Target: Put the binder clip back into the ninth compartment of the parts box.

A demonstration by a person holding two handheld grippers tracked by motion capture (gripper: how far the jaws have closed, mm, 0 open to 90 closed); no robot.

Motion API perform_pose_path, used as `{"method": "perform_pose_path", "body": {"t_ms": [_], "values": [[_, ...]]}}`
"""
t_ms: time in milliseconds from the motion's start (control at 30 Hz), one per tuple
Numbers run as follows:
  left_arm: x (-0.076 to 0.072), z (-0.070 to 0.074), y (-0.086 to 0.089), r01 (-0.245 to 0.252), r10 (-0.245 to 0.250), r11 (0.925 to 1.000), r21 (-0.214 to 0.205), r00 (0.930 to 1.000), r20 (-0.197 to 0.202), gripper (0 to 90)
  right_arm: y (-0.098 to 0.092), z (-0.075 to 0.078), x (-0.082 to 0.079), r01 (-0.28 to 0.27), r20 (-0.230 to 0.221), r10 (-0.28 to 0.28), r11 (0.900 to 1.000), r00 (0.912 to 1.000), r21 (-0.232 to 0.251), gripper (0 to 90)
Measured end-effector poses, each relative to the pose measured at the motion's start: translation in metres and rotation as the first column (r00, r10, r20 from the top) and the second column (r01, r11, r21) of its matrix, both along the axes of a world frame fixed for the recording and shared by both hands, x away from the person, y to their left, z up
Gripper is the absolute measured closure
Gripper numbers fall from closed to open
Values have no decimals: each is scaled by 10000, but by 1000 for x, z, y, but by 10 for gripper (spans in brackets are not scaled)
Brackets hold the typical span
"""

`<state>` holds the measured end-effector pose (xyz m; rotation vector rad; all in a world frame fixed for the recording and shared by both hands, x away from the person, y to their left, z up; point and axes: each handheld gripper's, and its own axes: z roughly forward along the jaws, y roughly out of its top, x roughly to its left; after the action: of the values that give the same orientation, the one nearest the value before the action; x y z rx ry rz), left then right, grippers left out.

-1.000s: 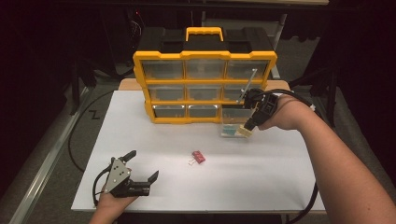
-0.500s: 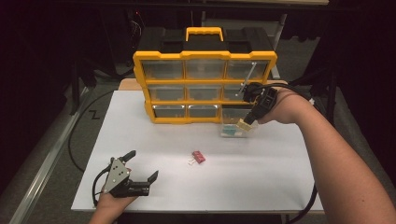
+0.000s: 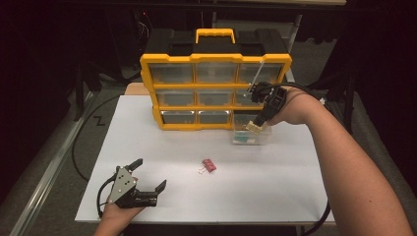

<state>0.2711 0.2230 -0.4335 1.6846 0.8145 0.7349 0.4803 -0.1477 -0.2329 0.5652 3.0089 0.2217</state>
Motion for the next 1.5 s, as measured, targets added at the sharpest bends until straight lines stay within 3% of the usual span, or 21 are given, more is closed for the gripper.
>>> {"method": "perform_pose_path", "body": {"t_ms": [700, 1500], "values": [[0, 0, 1, 8, -8, 10000, -1, 10000, -30, 3, -3, -5, 21, 535, 252, -532, 9985, 9983, -123, 900], [1, -1, 1, -11, 11, 10000, -18, 10000, -30, 3, -8, -31, 30, 651, 68, -649, 9964, 9979, -545, 900]]}}
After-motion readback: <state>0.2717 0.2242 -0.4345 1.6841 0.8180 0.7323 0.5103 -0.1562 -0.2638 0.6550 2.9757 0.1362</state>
